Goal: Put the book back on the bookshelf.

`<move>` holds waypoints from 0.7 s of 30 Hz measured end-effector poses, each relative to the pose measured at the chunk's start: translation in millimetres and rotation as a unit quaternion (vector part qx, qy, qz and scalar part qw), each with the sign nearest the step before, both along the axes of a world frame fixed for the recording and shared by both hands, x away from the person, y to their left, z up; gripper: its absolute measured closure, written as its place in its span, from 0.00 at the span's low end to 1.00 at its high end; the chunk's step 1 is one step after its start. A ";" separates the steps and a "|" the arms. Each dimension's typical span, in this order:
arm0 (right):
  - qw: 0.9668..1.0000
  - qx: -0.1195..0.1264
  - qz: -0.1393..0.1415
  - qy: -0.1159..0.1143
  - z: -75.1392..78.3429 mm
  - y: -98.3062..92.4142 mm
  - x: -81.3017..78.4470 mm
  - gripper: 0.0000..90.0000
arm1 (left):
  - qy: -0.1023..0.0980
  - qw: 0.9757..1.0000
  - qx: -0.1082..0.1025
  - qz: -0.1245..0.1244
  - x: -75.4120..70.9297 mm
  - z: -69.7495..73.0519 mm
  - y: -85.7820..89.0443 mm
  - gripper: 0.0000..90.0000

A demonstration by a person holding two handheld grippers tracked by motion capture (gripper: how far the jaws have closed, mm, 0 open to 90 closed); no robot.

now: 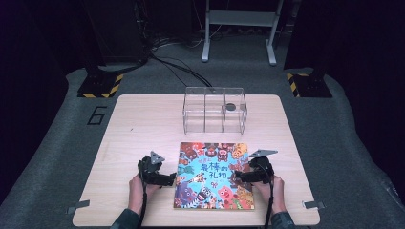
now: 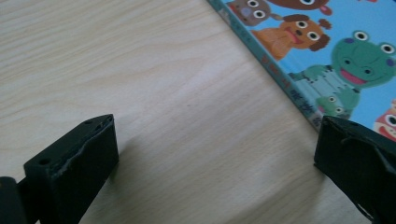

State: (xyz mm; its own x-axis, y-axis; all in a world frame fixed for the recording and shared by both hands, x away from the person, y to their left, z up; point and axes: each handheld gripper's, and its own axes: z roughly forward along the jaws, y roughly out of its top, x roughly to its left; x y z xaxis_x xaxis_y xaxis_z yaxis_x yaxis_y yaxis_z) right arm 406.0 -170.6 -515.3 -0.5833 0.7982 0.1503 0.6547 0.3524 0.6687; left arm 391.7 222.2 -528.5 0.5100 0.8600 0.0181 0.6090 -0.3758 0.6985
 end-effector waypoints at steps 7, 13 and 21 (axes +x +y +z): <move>1.000 0.008 0.001 0.007 0.6 -0.6 0.6 0.20 | 0.009 1.000 0.011 -0.011 -4.0 1.5 0.7 0.00; 0.999 -0.002 -0.009 0.036 5.8 0.5 2.9 0.25 | 0.000 1.000 0.009 -0.008 -9.8 -0.1 0.7 0.00; 0.997 -0.012 -0.008 0.081 12.0 1.5 10.0 0.22 | -0.007 1.000 0.003 -0.009 -12.5 -1.6 1.5 0.00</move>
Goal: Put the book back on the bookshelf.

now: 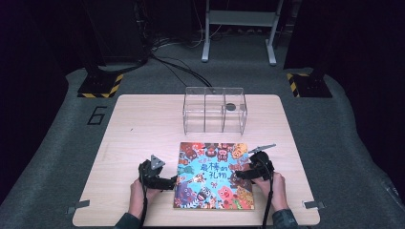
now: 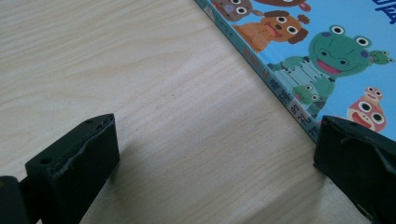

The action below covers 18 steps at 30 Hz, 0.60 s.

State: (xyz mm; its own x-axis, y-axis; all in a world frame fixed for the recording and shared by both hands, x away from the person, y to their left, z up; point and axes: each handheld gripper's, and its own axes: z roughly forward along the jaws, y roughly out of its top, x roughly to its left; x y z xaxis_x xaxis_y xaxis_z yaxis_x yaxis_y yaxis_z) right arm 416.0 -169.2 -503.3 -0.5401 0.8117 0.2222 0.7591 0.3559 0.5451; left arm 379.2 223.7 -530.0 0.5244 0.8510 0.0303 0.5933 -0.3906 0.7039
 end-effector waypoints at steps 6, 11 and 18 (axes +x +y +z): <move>0.996 0.085 -0.026 0.010 -5.0 -11.6 -1.7 0.21 | -0.005 1.000 0.000 -0.005 0.6 -0.3 0.5 0.00; 0.989 0.143 -0.038 0.021 -9.2 -21.9 -0.9 0.21 | -0.005 1.000 -0.001 -0.005 0.7 -0.4 0.4 0.00; 0.988 0.146 -0.042 0.019 -7.2 -21.4 -1.7 0.20 | -0.006 1.000 -0.003 -0.006 0.5 -0.5 0.2 0.01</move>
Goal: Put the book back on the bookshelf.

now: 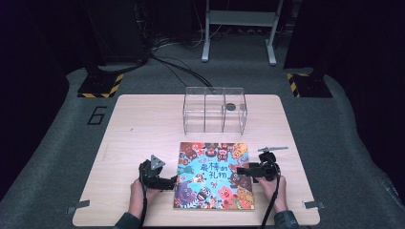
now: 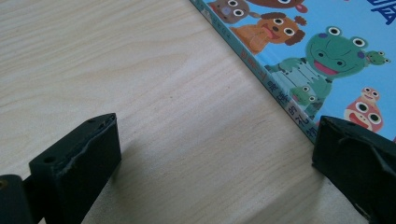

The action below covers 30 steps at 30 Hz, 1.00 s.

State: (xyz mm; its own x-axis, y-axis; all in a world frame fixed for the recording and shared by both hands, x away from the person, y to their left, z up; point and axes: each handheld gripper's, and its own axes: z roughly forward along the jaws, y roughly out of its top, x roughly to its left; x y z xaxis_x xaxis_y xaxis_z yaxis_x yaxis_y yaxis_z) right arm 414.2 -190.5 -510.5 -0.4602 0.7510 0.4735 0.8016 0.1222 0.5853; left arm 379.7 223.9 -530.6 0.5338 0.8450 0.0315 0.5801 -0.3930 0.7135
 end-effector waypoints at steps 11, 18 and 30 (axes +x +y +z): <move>1.000 0.014 0.006 -0.020 13.7 -2.1 -10.7 0.20 | 0.001 1.000 0.003 -0.002 -0.1 0.5 0.4 0.02; 0.999 0.034 0.003 -0.006 10.2 -4.6 -13.7 0.18 | -0.003 1.000 -0.002 0.000 0.0 -0.1 0.1 0.02; 0.998 -0.055 0.004 0.024 5.1 8.8 -10.1 0.23 | -0.002 1.000 -0.001 -0.002 0.0 0.1 0.4 0.02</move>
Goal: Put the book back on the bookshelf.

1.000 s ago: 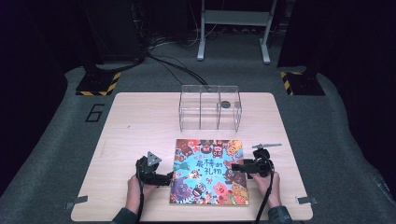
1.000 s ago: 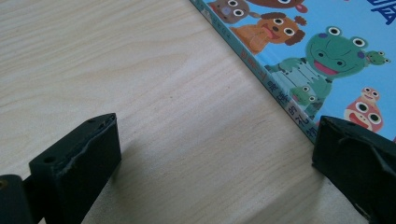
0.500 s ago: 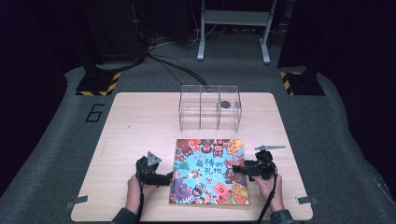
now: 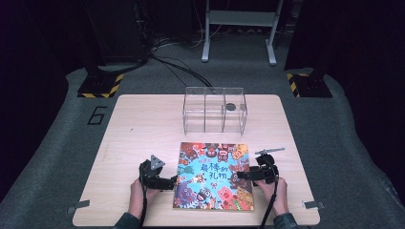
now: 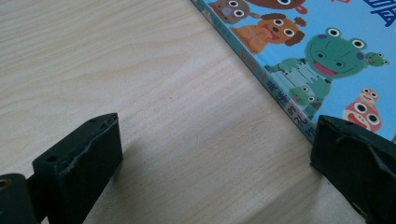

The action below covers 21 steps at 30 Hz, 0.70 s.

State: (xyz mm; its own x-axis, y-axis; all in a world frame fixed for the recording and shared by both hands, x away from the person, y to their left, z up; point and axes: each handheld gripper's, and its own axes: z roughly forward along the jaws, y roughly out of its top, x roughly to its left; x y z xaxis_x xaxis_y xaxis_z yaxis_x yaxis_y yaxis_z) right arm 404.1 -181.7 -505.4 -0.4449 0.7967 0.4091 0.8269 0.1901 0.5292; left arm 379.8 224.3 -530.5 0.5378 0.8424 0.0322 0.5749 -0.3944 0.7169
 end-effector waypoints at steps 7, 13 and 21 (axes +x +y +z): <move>1.000 0.008 -0.003 0.005 0.0 0.2 0.8 0.20 | 0.000 1.000 0.000 -0.001 0.1 0.0 0.0 0.02; 0.999 0.037 -0.008 0.003 1.5 -3.8 -1.3 0.19 | 0.001 1.000 0.001 -0.003 0.1 0.4 0.2 0.02; 0.997 0.070 -0.009 -0.007 6.3 -10.0 -2.9 0.19 | 0.001 1.000 0.000 -0.002 0.0 0.3 0.0 0.03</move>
State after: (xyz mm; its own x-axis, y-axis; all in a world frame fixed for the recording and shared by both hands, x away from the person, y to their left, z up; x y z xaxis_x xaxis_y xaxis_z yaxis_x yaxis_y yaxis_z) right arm 401.2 -191.7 -499.0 -0.4377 0.7396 0.5113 0.8218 0.0984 0.5612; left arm 379.8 224.3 -530.2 0.5406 0.8407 0.0312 0.5749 -0.3962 0.7159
